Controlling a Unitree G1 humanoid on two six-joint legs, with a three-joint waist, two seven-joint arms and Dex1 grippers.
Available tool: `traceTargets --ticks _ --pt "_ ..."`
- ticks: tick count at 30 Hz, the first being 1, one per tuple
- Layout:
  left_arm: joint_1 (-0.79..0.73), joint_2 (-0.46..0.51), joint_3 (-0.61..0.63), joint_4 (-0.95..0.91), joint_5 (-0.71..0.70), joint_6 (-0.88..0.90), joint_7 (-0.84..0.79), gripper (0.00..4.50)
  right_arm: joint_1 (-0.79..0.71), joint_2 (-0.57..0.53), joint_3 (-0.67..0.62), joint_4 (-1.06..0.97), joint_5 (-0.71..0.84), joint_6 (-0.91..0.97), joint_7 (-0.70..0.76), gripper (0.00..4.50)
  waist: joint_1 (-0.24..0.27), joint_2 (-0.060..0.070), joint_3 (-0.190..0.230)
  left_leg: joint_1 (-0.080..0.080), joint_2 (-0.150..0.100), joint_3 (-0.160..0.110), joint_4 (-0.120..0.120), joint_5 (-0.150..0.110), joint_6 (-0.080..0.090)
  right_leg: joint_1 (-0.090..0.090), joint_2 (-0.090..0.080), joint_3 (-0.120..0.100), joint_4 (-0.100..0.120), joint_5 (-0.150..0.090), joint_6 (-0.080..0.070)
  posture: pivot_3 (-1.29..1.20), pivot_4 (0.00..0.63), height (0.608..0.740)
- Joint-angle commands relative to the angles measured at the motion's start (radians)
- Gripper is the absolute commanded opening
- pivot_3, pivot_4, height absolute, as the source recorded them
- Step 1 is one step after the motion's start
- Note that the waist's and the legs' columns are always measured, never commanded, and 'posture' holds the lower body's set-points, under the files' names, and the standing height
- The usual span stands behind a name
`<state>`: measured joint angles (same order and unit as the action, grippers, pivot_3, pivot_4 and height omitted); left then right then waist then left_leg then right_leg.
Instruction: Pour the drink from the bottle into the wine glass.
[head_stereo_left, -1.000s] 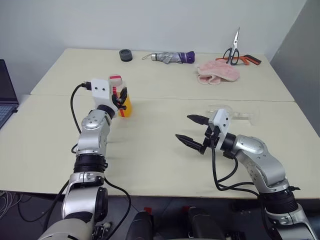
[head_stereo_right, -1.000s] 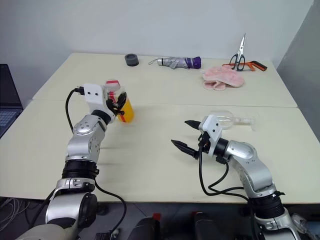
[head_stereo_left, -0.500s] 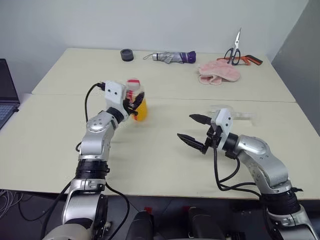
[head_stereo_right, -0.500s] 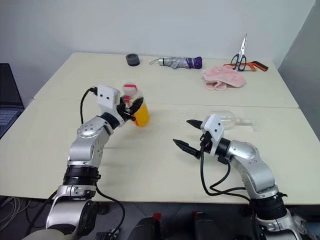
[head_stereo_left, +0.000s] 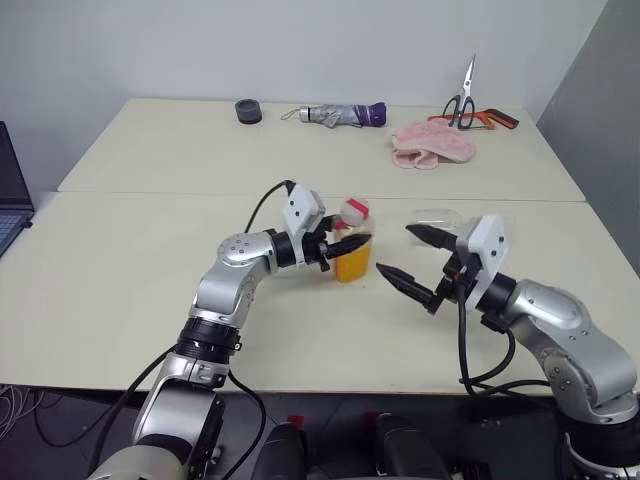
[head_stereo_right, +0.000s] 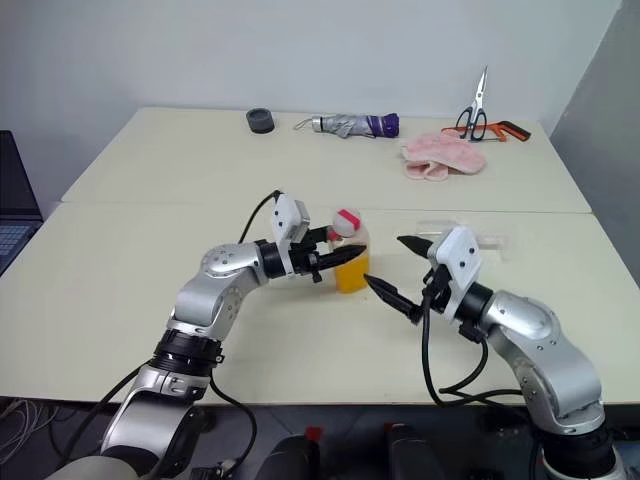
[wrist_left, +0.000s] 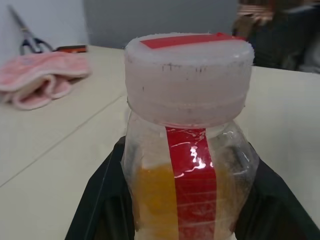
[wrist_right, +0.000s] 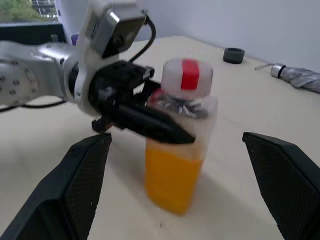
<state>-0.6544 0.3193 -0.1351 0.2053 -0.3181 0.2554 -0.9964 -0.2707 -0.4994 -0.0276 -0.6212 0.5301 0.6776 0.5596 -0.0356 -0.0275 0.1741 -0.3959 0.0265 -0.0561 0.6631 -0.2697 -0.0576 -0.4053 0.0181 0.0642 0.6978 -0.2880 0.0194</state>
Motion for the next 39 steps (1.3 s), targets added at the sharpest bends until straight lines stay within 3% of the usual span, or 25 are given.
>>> traceTargets --ticks 1,20,23,29,35,39 --pt "-0.049 -0.011 0.005 -0.024 -0.061 0.002 -0.084 1.89 -0.063 0.012 -0.033 -0.041 0.064 0.067 -0.048 4.5 0.002 0.0 0.0 0.0 0.0 0.0 0.0 0.0 0.0 0.0 0.0 0.0 0.0 0.0 0.0 0.0 0.15 0.74" --pt "-0.06 -0.011 -0.03 0.001 -0.008 -0.049 -0.179 1.89 -0.18 0.06 0.096 0.057 -0.016 0.034 -0.076 4.5 0.003 0.0 0.0 -0.001 -0.001 0.0 0.0 0.0 0.0 0.0 0.0 0.0 -0.001 0.0 0.0 0.0 0.15 0.74" --pt "-0.061 -0.011 -0.03 0.002 -0.003 -0.055 -0.18 1.89 -0.188 0.069 0.109 0.075 -0.031 0.02 -0.073 3.91 0.003 0.0 0.0 -0.001 -0.001 0.0 0.0 0.0 0.0 0.0 0.0 0.0 -0.001 0.0 0.0 0.0 0.15 0.74" --pt "-0.06 -0.01 -0.029 0.003 0.004 -0.06 -0.184 1.89 -0.194 0.082 0.122 0.094 -0.04 -0.002 -0.046 1.87 0.003 0.0 0.0 -0.001 0.0 0.0 0.0 0.0 0.0 0.0 0.0 0.0 -0.001 0.0 0.0 0.0 0.15 0.74" --pt "-0.068 -0.006 -0.025 0.0 -0.004 -0.056 -0.197 1.89 -0.212 0.048 0.154 0.141 -0.023 -0.058 0.092 1.88 0.003 0.0 0.0 -0.001 -0.001 0.0 0.0 0.0 0.0 0.0 0.0 0.0 -0.001 0.0 0.0 0.0 0.15 0.74" --pt "-0.085 0.015 -0.026 -0.017 -0.031 -0.032 -0.266 1.89 -0.34 -0.074 0.179 0.375 -0.033 -0.207 0.455 1.88 0.002 0.001 0.001 -0.001 -0.001 0.001 0.0 0.0 0.0 0.0 0.0 0.0 -0.001 0.0 0.0 0.0 0.15 0.74"
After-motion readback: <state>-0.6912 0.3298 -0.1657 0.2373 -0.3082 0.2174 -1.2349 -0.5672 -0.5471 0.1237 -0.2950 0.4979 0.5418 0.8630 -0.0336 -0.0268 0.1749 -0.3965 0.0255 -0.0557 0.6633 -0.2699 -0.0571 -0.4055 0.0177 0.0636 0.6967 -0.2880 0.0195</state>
